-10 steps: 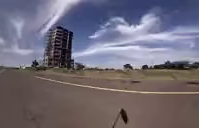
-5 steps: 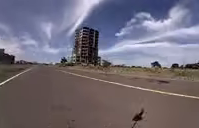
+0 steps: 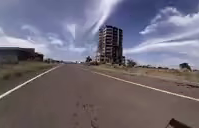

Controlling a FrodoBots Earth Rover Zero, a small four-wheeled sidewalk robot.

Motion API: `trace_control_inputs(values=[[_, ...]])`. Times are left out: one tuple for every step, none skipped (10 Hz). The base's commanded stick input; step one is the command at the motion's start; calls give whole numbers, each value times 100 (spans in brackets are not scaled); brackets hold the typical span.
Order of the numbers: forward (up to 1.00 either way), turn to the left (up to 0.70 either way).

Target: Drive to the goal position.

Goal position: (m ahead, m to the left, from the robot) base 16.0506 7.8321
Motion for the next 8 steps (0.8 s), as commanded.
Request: trace_control_inputs(values=[[0, 0], [0, 0], [0, 0], [0, 0], [0, 0], [-100, 0], [-100, 0], [-100, 0]])
